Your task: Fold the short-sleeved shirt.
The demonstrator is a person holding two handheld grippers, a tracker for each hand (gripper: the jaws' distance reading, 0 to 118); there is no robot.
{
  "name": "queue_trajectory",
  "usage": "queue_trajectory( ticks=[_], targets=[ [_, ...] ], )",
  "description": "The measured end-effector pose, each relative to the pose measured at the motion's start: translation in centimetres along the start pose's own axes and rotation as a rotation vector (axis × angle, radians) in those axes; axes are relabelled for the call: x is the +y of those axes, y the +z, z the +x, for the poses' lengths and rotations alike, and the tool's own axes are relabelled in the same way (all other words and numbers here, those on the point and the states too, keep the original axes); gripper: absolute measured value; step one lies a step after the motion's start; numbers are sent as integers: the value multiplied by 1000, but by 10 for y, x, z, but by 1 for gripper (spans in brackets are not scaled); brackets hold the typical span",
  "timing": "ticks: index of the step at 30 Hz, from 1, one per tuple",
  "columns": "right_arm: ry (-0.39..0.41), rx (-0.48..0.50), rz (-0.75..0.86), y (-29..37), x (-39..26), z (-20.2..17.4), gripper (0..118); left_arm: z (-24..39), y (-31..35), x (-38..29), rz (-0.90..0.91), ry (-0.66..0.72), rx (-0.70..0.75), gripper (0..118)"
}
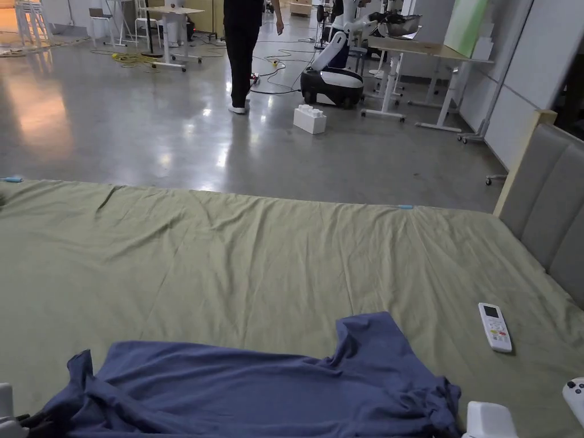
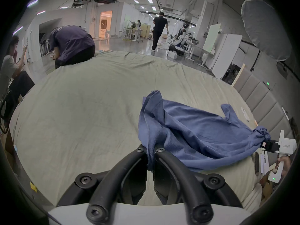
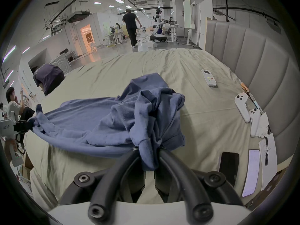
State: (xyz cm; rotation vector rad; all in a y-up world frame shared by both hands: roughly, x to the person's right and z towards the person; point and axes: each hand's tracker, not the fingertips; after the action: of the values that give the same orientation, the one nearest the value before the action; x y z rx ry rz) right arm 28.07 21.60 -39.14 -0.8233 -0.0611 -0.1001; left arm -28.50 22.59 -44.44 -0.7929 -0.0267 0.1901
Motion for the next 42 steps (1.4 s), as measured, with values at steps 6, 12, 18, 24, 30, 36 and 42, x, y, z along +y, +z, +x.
queue_trajectory(
  ticks=[6,12,18,24,30,36,42],
  targets=[
    [44,-32,-81,26,-44,-8,9,-12,25,-52,-72,5,20,7],
    [51,-76,-192,18,-110,-12,9,-19,13,-109,-247,-26,86,7],
    [39,-97,-213,-6,-139,-6,9,-13,-13,-129,-307,-83,142,7],
    [51,-128,-189,-5,-135,-12,37,-19,-17,-122,-329,-79,134,8],
    [61,-166,-66,29,-107,-24,76,-20,7,-105,-229,-16,88,51],
    [109,-163,230,57,-62,-51,78,8,28,-69,38,-69,62,53],
    [95,-187,498,63,-28,-79,68,54,44,-39,326,-163,73,53]
  ],
)
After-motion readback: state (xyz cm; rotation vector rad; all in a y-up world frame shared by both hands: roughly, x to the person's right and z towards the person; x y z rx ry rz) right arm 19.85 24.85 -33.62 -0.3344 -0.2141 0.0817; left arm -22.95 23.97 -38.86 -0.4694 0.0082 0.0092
